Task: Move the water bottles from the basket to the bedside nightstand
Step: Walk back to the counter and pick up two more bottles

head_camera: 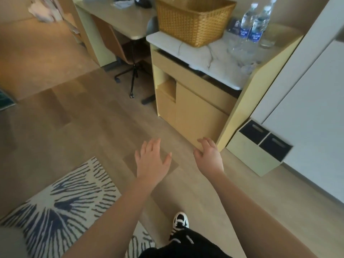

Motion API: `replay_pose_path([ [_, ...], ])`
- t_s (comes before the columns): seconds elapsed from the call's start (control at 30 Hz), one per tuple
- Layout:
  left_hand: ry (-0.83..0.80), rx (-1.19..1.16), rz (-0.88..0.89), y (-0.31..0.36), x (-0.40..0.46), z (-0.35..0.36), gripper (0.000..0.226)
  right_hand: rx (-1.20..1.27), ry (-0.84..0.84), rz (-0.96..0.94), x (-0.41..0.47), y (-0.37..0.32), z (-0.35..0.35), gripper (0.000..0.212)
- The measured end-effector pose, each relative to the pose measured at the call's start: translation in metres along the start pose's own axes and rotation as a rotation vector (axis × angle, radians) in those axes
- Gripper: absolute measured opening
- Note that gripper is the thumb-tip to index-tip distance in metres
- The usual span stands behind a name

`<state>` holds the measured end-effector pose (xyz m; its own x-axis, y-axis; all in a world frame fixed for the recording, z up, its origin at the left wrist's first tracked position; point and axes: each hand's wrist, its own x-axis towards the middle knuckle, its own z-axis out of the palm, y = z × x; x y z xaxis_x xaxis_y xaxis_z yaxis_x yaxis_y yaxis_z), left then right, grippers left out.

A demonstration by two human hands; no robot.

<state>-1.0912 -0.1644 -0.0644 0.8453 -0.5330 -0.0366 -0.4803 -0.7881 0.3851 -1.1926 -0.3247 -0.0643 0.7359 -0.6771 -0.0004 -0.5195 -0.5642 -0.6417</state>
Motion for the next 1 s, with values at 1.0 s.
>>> replay_pose_path([
  [1.0, -0.101, -0.181, 0.712, 0.197, 0.587, -0.027, 0.067, 0.052, 0.573, 0.362, 0.497, -0.033, -0.065, 0.037],
])
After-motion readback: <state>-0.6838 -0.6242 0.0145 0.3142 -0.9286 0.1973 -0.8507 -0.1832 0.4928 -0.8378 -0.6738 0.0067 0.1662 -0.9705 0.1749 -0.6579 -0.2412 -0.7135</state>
